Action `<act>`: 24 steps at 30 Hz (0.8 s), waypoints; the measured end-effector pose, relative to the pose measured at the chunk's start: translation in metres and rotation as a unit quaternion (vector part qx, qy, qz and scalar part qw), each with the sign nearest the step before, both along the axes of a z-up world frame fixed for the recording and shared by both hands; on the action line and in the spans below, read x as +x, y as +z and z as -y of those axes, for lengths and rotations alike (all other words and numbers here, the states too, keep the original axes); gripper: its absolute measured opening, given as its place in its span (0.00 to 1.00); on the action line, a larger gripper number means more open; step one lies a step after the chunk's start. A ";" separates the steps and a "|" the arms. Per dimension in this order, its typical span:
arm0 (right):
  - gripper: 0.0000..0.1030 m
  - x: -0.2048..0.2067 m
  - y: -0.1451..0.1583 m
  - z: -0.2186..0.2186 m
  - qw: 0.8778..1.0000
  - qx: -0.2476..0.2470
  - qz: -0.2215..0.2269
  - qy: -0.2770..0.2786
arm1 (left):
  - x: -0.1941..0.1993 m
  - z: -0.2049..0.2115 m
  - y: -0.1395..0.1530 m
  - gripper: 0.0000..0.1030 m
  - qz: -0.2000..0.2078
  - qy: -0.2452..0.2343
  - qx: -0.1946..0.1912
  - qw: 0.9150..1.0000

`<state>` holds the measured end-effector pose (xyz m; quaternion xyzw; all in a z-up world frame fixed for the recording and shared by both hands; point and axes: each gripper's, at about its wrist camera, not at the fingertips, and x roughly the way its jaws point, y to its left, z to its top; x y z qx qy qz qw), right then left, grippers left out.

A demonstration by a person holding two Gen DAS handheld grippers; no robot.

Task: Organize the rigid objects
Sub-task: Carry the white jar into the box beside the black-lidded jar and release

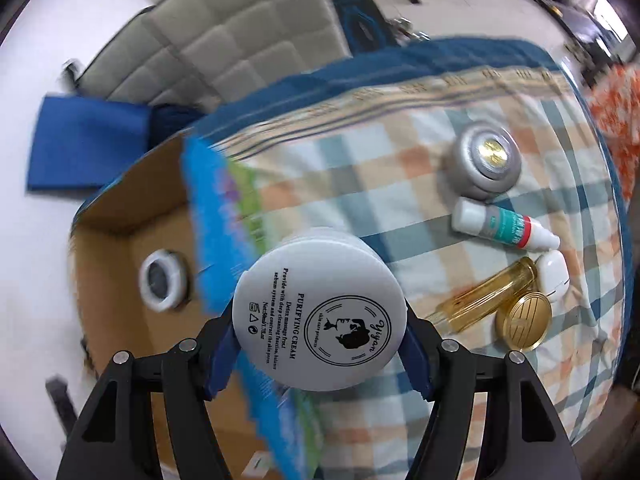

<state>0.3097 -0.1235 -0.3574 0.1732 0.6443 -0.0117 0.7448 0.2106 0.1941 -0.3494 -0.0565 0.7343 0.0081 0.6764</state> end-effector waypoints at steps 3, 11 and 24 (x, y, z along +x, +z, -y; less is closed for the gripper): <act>0.69 -0.014 0.024 -0.016 0.999 0.009 0.013 0.034 | 0.000 0.000 0.000 0.03 0.000 0.001 -0.001 1.000; 0.69 -0.034 0.060 -0.081 0.994 0.032 0.027 0.101 | 0.000 0.001 0.001 0.03 0.003 0.002 -0.001 1.000; 0.69 -0.027 0.051 -0.116 0.992 0.033 0.016 0.119 | 0.001 0.000 0.003 0.03 0.004 0.002 -0.005 1.000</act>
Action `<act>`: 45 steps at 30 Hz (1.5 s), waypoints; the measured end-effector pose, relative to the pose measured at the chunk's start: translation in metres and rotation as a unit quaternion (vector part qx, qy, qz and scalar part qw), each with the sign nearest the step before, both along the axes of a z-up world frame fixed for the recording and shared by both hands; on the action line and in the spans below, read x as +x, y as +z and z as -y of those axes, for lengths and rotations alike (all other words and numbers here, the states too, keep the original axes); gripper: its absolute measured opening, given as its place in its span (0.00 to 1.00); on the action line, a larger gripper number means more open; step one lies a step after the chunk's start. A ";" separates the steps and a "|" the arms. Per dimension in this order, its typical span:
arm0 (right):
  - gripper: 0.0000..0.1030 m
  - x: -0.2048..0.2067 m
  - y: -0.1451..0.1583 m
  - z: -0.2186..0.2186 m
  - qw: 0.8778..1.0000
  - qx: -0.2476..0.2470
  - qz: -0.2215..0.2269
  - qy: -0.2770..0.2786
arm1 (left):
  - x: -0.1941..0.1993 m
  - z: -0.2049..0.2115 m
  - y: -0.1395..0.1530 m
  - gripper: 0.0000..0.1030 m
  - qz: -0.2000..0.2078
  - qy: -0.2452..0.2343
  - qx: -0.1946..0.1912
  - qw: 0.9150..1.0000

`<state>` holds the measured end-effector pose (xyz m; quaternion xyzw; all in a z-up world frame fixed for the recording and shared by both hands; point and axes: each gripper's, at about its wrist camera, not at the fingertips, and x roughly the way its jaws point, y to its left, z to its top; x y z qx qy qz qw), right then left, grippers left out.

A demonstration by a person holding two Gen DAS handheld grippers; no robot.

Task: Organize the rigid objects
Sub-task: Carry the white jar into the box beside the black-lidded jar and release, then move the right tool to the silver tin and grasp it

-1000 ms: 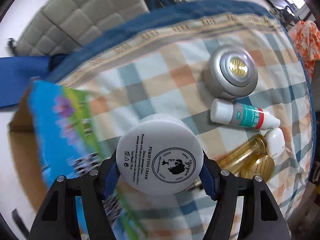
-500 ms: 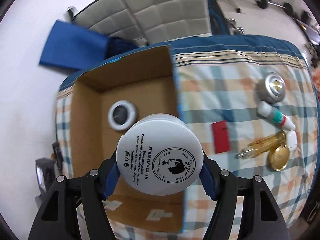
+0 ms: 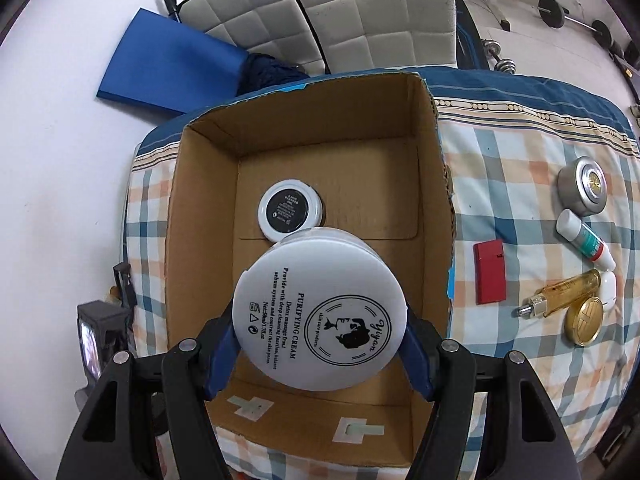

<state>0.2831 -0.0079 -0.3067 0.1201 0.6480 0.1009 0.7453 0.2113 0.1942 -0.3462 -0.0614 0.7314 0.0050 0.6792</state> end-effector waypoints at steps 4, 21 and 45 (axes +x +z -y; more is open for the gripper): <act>0.69 0.009 -0.010 0.000 1.000 -0.005 -0.007 -0.007 | 0.000 -0.001 0.000 0.03 0.000 -0.001 0.000 1.000; 0.69 0.056 -0.053 -0.001 0.998 -0.043 -0.036 -0.035 | 0.001 -0.001 0.000 0.03 -0.002 -0.001 -0.002 1.000; 0.98 0.092 -0.074 -0.021 0.994 -0.098 -0.053 -0.024 | -0.002 -0.003 0.000 0.03 -0.002 -0.001 -0.002 1.000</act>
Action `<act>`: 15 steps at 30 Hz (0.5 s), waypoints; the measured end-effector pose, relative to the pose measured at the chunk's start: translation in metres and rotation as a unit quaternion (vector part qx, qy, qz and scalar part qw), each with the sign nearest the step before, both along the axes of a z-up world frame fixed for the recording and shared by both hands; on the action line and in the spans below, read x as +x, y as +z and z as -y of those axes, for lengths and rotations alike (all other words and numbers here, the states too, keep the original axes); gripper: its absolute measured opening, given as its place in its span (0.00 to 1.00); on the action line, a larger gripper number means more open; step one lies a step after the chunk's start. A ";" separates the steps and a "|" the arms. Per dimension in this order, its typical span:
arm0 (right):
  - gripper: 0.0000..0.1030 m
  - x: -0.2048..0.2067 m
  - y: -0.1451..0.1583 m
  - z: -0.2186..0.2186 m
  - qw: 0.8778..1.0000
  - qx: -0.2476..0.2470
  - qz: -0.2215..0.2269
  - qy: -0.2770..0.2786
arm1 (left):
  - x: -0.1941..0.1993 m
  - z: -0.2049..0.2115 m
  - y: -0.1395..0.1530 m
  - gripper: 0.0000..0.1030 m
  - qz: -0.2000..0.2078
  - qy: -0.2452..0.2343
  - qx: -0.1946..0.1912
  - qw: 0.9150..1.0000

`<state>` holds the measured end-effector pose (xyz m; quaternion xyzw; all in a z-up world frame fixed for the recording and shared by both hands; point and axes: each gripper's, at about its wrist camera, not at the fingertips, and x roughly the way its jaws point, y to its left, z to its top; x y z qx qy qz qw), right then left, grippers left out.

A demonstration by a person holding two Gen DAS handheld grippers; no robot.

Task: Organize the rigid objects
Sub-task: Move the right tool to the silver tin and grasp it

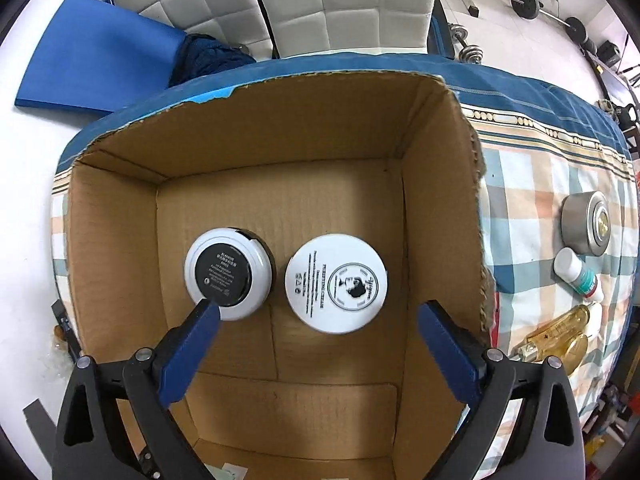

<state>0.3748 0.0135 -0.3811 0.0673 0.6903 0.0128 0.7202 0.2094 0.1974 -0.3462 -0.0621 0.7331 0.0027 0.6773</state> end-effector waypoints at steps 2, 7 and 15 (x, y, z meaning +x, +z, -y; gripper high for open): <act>0.99 -0.003 0.003 0.003 1.000 -0.001 0.001 0.001 | 0.000 0.000 0.000 0.03 -0.001 0.001 -0.001 1.000; 1.00 -0.020 0.011 0.003 1.000 0.005 0.004 0.009 | 0.000 0.000 0.000 0.03 0.000 0.000 0.001 1.000; 1.00 -0.058 0.025 0.003 1.000 0.008 0.011 0.025 | 0.000 0.003 0.001 0.03 0.000 -0.002 0.004 1.000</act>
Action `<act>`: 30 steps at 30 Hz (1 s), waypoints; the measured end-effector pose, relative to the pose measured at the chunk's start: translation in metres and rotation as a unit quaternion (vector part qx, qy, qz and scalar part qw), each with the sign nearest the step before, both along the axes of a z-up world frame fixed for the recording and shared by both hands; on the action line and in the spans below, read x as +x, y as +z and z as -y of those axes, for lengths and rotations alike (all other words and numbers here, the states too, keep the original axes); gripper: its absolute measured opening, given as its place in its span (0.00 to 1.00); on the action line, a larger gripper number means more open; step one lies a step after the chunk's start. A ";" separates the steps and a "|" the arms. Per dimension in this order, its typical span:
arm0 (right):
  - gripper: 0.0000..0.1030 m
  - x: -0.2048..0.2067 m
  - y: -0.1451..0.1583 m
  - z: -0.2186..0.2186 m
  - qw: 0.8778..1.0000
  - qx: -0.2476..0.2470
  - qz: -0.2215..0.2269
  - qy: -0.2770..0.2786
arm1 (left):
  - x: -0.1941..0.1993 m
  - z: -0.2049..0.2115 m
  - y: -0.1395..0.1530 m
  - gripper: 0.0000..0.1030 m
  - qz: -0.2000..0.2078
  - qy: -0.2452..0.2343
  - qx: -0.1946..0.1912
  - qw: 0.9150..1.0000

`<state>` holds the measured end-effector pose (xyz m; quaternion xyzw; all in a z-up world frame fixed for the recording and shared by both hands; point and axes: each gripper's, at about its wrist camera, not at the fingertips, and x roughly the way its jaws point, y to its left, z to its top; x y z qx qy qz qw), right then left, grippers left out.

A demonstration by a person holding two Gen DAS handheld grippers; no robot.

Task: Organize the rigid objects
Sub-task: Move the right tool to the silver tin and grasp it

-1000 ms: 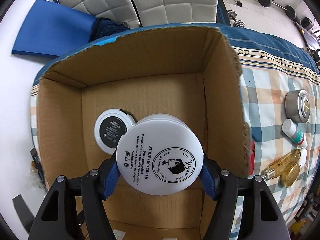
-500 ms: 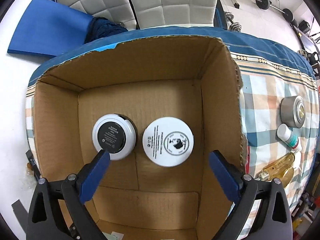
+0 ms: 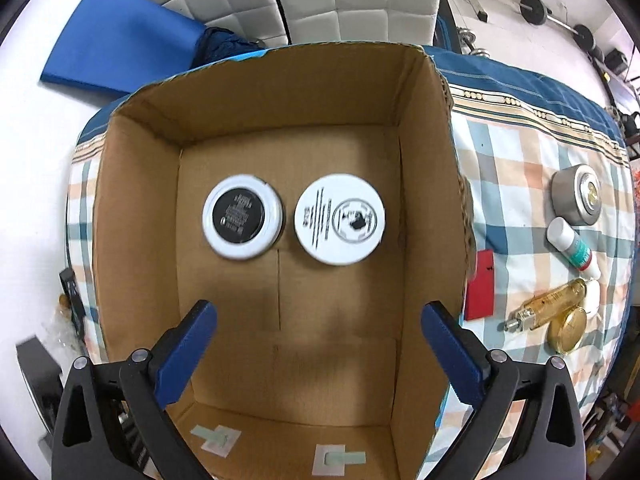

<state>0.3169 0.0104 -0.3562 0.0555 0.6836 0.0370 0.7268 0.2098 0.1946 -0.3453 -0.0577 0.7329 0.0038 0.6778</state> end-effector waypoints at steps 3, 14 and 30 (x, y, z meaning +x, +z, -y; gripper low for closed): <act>1.00 -0.014 0.007 -0.005 1.000 0.008 0.004 0.005 | 0.000 0.001 0.000 0.03 0.000 0.000 0.000 1.000; 1.00 -0.054 0.051 -0.012 0.998 0.037 0.046 0.022 | 0.001 0.001 0.002 0.03 0.001 0.000 0.001 1.000; 1.00 -0.019 0.031 0.222 0.968 -0.069 0.097 -0.219 | 0.000 0.000 0.003 0.03 0.004 0.002 0.003 1.000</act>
